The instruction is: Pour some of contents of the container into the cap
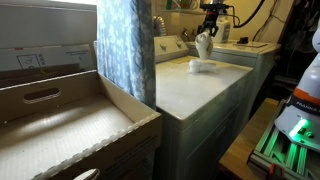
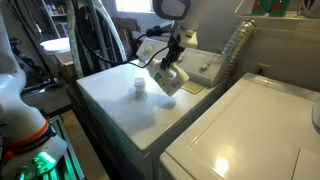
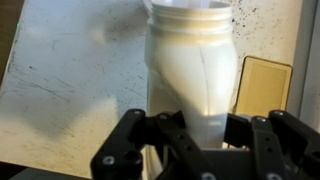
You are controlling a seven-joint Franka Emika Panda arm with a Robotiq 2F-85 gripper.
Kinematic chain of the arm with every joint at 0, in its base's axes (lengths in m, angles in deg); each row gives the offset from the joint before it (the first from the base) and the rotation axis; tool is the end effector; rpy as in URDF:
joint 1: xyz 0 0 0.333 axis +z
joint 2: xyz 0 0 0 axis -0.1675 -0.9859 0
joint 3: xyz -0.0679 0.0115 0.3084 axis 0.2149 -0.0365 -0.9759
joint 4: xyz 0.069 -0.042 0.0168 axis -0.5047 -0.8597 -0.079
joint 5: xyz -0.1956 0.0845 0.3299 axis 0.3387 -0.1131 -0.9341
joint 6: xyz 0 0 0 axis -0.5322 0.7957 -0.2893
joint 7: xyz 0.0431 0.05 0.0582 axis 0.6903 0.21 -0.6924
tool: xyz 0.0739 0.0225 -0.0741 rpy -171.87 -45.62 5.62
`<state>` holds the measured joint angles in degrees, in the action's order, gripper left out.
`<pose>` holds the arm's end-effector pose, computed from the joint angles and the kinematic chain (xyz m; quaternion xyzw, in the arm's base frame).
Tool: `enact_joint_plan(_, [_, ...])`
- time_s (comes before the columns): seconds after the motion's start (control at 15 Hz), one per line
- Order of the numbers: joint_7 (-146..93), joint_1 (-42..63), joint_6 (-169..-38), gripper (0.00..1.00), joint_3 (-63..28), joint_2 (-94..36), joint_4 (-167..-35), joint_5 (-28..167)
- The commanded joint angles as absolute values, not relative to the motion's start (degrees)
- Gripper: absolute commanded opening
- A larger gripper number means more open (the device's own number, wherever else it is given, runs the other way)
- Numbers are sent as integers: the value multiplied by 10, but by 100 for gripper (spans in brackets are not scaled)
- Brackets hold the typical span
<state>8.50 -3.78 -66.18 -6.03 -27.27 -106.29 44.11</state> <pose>0.5545 -0.2475 0.4318 -0.7802 0.5926 0.1383 0.1452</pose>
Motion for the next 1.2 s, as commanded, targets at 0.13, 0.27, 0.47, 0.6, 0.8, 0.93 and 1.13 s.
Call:
enact_joint_plan(0.13, [123,-13,-653,0,-69,-245,-1062,511])
enact_joint_plan(0.27, [132,-4,-655,0,-72,-242,-1065,534])
enact_joint_plan(0.47, [114,-11,-661,0,-77,-274,-1061,514])
enact_joint_plan(0.6, [113,-11,-663,0,-77,-283,-1062,514])
enact_joint_plan(0.8, [116,-8,-668,0,-77,-286,-1065,525])
enact_joint_plan(0.93, [124,1,-669,0,-78,-282,-1066,549])
enact_joint_plan(1.13, [132,14,-669,0,-80,-279,-1066,588])
